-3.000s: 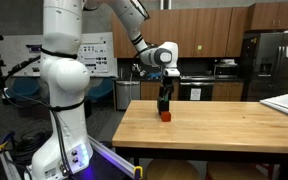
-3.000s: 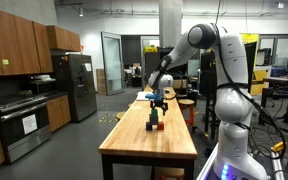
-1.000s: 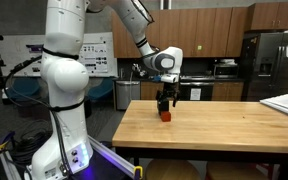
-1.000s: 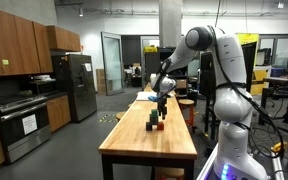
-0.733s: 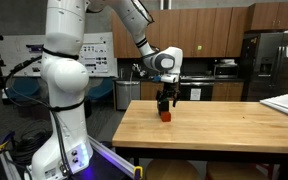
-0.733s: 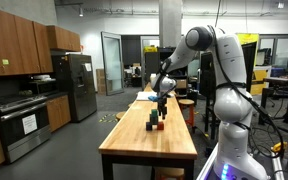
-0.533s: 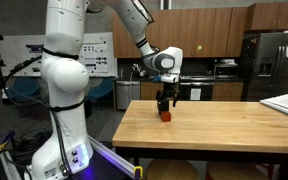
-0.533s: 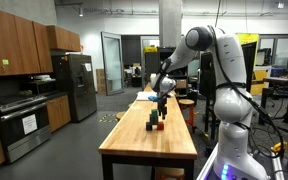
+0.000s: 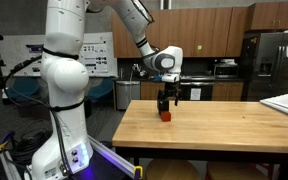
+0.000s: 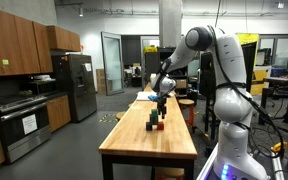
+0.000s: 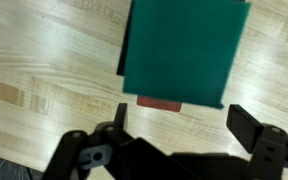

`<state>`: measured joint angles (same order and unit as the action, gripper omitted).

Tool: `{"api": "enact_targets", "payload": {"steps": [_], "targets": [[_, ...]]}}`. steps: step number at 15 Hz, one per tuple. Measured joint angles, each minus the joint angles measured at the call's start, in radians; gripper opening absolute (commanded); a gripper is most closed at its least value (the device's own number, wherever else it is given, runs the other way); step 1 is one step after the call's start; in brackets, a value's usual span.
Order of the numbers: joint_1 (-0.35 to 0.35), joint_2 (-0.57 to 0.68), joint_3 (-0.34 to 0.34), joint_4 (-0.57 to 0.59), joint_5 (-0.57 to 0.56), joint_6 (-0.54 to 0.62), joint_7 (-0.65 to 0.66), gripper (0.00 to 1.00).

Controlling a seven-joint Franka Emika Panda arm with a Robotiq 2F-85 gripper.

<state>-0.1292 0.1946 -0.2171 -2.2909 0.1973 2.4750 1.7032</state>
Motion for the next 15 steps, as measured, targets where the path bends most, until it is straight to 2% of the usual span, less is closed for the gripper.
{"api": "enact_targets", "payload": {"steps": [11,15], "targets": [[-0.040,0.002,-0.030,-0.030,0.007,0.016,-0.002,1.00],[-0.053,0.023,-0.029,-0.046,0.099,0.029,-0.036,1.00]]}}
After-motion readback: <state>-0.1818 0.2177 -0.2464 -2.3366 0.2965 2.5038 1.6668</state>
